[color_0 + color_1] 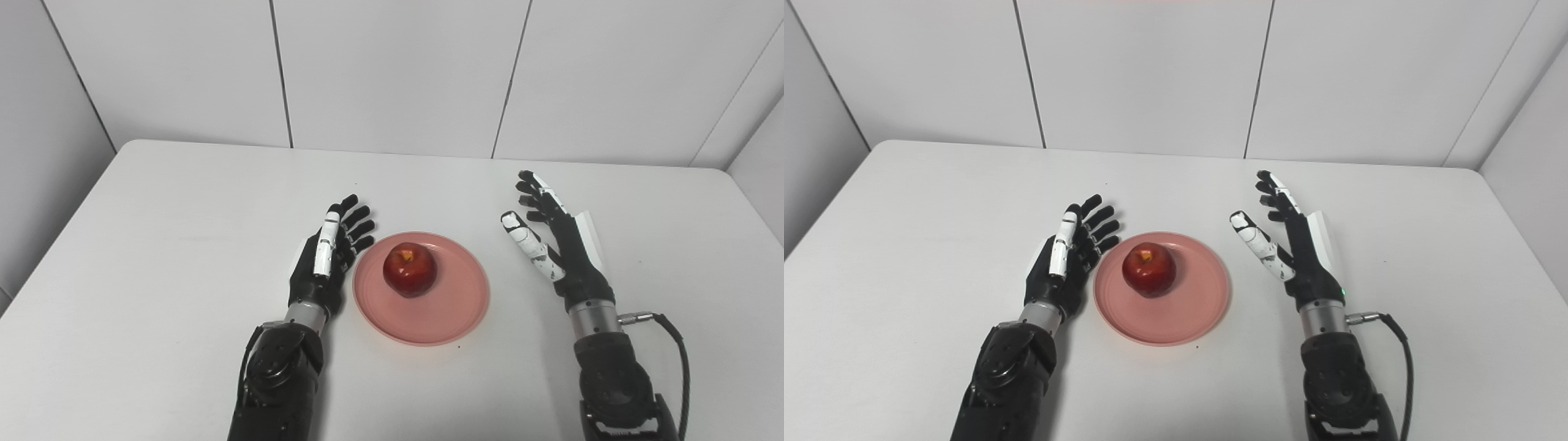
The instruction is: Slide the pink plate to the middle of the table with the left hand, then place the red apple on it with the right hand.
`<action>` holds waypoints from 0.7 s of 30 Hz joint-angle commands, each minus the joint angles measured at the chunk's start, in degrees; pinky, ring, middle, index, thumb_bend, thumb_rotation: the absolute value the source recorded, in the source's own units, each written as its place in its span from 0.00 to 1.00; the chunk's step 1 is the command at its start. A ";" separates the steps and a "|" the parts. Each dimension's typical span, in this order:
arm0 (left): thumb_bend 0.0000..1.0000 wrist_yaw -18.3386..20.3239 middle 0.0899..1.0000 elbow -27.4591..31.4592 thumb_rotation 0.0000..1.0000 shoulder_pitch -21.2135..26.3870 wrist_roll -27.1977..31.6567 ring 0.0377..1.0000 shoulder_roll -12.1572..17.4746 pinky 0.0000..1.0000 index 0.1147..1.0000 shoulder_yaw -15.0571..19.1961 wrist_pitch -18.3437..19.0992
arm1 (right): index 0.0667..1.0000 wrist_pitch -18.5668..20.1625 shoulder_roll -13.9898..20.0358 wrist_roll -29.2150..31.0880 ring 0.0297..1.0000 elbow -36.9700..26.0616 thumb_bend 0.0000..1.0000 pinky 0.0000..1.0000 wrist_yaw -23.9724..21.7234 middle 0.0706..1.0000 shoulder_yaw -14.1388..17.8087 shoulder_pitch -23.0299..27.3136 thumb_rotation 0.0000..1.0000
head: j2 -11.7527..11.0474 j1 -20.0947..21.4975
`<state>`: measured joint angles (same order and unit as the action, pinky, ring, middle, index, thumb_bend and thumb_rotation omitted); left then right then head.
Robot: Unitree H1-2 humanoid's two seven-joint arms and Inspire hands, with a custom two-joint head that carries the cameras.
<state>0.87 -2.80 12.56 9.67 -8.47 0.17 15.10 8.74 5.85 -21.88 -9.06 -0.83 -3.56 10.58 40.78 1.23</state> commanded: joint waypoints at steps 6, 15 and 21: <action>0.36 0.06 0.86 0.30 1.00 0.34 0.35 0.85 0.10 0.85 0.85 0.24 0.56 | 0.92 0.10 -1.23 6.68 0.89 1.30 0.89 0.84 -0.02 0.91 2.01 1.30 1.00 | -0.24 -0.44; 0.36 0.50 0.87 -0.57 1.00 0.74 0.14 0.86 0.47 0.85 0.85 0.53 0.16 | 0.95 1.78 -2.87 13.70 0.92 5.45 0.86 0.93 -0.25 0.94 4.03 1.82 1.00 | -0.93 -1.21; 0.36 0.85 0.87 -1.37 1.00 0.97 0.31 0.86 0.74 0.85 0.85 0.92 -0.49 | 0.97 -0.06 -2.78 16.21 0.93 7.90 0.85 0.95 -0.24 0.95 4.33 1.84 1.00 | -1.51 -1.01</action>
<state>1.56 -3.33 12.69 9.72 -8.25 0.96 14.67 10.89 3.08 -6.67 -0.34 -1.14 0.34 10.42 39.38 0.09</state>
